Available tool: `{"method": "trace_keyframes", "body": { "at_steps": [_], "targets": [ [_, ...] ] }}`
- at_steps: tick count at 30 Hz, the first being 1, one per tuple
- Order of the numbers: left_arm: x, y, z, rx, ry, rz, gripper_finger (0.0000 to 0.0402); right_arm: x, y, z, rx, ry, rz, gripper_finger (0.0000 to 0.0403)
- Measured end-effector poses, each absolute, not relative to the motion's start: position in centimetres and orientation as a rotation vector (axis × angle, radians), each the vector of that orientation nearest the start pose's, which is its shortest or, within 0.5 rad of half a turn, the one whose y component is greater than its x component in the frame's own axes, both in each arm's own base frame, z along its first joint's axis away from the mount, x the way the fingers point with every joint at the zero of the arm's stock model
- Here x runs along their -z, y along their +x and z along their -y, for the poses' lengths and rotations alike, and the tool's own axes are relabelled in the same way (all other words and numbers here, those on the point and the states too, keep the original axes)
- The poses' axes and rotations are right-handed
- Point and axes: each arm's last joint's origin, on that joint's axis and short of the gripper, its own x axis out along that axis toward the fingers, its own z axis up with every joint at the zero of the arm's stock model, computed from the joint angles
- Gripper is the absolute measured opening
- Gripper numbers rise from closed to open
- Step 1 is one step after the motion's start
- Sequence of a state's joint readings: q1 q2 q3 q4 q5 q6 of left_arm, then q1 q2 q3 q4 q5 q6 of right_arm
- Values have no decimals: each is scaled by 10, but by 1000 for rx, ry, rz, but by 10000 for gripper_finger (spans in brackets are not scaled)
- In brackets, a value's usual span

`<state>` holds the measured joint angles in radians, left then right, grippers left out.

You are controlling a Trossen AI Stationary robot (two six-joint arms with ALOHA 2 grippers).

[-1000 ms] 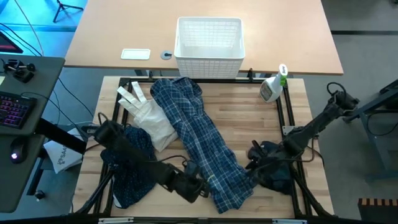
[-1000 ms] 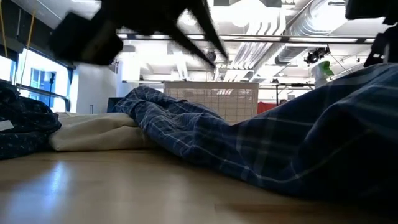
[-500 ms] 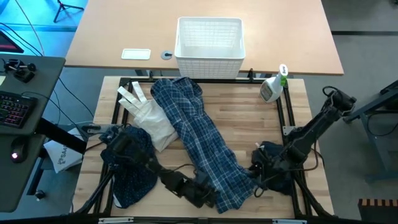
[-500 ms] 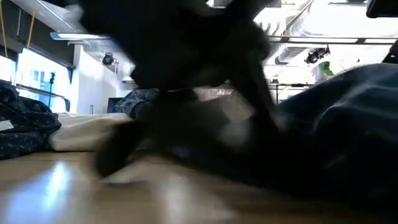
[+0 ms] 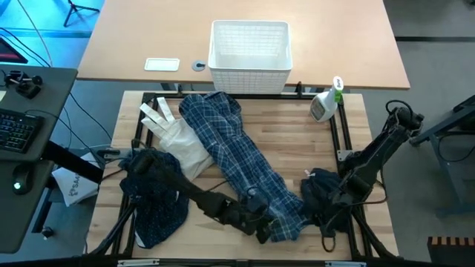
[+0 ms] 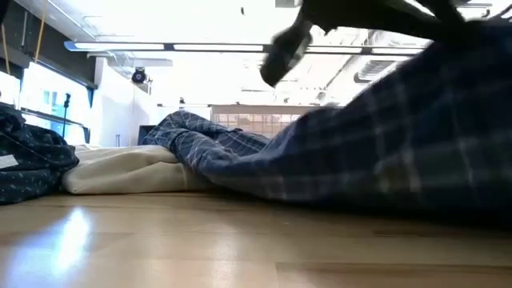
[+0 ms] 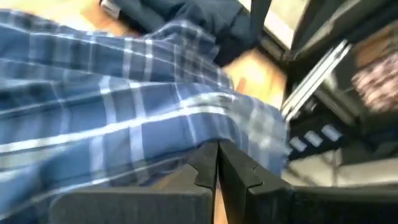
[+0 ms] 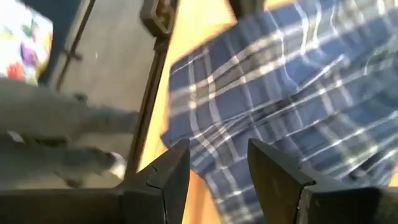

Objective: Fold Laundry from Bin
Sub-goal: Fold the blue checkered long sleeve

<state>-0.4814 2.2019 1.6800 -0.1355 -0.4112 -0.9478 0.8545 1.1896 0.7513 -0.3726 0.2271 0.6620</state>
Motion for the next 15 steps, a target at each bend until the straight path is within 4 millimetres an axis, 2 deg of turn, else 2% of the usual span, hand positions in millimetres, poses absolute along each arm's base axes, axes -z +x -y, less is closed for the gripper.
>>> {"method": "trace_keyframes", "body": {
  "at_steps": [3, 7, 8, 12, 15],
  "targets": [
    [-196, 432, 218, -234, -572, -639, 1, -229, 158, -174, -422, 34, -837, 156],
    [-229, 418, 221, -231, -608, -626, 0, -228, 157, -175, -511, -107, -812, 160],
    [-232, 415, 222, -232, -615, -633, 0, -228, 158, -175, -523, -136, -803, 165],
    [-220, 408, 231, -226, -605, -705, 0, -222, 167, -182, -581, -255, -752, 210],
    [-226, 406, 234, -224, -641, -692, 0, -207, 177, -195, -662, -369, -716, 250]
  ]
}}
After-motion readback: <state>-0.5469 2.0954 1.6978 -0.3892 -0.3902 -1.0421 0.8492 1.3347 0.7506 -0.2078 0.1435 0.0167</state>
